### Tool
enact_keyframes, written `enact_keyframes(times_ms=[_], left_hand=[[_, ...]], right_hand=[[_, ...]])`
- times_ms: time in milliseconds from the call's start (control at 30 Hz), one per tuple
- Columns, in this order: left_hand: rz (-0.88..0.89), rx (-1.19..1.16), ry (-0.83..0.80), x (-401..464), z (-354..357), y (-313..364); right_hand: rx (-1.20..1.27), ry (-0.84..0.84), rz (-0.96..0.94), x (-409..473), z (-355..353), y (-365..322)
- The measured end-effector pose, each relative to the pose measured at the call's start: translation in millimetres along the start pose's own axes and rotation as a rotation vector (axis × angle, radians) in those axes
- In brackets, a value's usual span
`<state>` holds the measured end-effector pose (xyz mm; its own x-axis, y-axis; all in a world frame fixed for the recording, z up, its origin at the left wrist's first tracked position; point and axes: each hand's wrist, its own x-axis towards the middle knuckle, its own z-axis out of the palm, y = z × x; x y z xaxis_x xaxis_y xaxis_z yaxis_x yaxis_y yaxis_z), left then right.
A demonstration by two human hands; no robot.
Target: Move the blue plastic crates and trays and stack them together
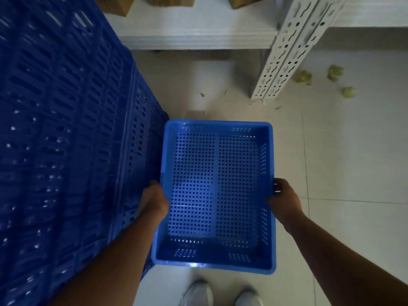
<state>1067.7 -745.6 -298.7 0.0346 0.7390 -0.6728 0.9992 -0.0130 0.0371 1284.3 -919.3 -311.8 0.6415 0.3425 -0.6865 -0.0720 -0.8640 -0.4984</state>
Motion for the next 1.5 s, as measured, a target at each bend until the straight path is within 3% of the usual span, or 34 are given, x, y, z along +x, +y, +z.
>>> enact_keyframes(times_ms=[267,467,1100,1500], left_hand=[[-0.061,-0.03,-0.011,1,9,-5],[0.022,0.015,-0.042,-9,4,-8],[0.031,-0.012,-0.108,-13,8,-15],[0.056,0.017,-0.044,-64,-25,-2]], right_hand=[[-0.033,0.024,0.007,3,10,0],[-0.032,-0.015,0.107,-8,6,1],[0.151,-0.021,0.118,-11,4,5],[-0.133,-0.014,0.073,-50,-25,-17]])
